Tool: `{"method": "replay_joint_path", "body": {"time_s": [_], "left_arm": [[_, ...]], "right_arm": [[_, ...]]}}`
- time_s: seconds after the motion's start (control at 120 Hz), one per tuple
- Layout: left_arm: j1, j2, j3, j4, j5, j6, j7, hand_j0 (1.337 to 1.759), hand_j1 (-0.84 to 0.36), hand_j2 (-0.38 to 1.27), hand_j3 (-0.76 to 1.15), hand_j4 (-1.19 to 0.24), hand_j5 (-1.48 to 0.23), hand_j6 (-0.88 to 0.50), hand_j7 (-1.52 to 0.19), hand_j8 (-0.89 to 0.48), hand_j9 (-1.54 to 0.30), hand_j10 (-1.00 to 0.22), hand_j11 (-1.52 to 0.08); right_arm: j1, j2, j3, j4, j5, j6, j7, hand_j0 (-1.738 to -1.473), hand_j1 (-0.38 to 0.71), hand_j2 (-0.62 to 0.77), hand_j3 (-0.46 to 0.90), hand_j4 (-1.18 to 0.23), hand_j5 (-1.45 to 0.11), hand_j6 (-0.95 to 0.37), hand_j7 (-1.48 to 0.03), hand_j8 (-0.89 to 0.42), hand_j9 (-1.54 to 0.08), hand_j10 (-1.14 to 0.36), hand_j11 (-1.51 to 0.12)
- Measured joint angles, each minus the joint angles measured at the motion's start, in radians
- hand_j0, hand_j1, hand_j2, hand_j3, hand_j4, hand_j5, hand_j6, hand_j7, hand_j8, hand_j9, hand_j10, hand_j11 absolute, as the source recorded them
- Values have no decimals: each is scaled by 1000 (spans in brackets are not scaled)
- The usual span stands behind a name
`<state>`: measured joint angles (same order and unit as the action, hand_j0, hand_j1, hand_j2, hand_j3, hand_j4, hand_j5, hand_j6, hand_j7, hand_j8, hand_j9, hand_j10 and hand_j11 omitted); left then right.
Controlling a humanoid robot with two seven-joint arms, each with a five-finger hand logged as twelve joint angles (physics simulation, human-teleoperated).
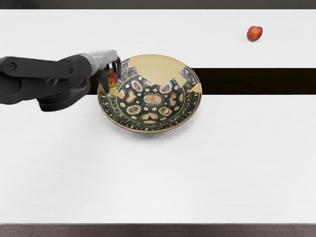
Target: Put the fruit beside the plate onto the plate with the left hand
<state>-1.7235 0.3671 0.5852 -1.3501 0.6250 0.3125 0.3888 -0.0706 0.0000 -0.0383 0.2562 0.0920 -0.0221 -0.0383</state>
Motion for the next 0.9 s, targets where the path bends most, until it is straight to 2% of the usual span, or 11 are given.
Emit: {"method": "replay_joint_path", "body": {"time_s": [0.142,0.158,0.242,0.258,0.325,0.483,0.592,0.792,0.9], "left_arm": [[-15,-62,1,1,-35,-1,0,1654,-357,541,0,-722,-1120,-414,-1040,-393,-1029,-639,-1039],[-16,-70,0,0,-37,-1,-1,1654,-344,489,0,-722,-1120,-416,-1039,-396,-1029,-642,-1039],[-15,-93,-1,1,-53,-1,-1,1655,-325,466,0,-727,-1108,-442,-1029,-421,-1028,-673,-1037],[-13,-96,-1,2,-55,0,-1,1655,-329,540,0,-730,-1103,-442,-1026,-420,-1027,-673,-1037],[-2,-97,-2,5,-62,-3,-1,1654,-289,439,0,-736,-1091,-465,-1024,-430,-1027,-688,-1035],[39,-97,-4,7,-84,-40,-4,1655,-281,462,0,-742,-1080,-482,-1015,-456,-1021,-713,-1031],[42,-97,-5,8,-102,-66,-5,1655,-252,400,0,-721,-1043,-502,-977,-475,-988,-729,-998],[32,-89,-26,21,-108,-72,-7,1657,-138,211,0,-492,-679,-410,-655,-399,-659,-500,-663],[21,-56,-65,21,-107,-77,-7,1657,-63,146,0,-395,-537,-347,-522,-340,-525,-400,-527]], "right_arm": [[0,0,0,0,0,0,0,-1658,-312,-6,0,-31,-40,-31,-40,-31,-40,-31,-40],[0,0,0,0,0,0,0,-1658,-312,-6,0,-31,-40,-31,-40,-31,-40,-31,-40],[0,0,0,0,0,0,0,-1658,-312,-6,0,-31,-40,-31,-40,-31,-40,-31,-40],[0,0,0,0,0,0,0,-1658,-312,-6,0,-31,-40,-31,-40,-31,-40,-31,-40],[0,0,0,0,0,0,0,-1658,-312,-6,0,-31,-40,-31,-40,-31,-40,-31,-40],[0,0,0,0,0,0,0,-1658,-312,-6,0,-31,-40,-31,-40,-31,-40,-31,-40],[0,0,0,0,0,0,0,-1658,-312,-6,0,-31,-40,-31,-40,-31,-40,-31,-40],[0,0,0,0,0,0,0,-1658,-312,-6,0,-31,-40,-31,-40,-31,-40,-31,-40],[0,0,0,0,0,0,0,-1658,-312,-6,0,-31,-40,-31,-40,-31,-40,-31,-40]]}}
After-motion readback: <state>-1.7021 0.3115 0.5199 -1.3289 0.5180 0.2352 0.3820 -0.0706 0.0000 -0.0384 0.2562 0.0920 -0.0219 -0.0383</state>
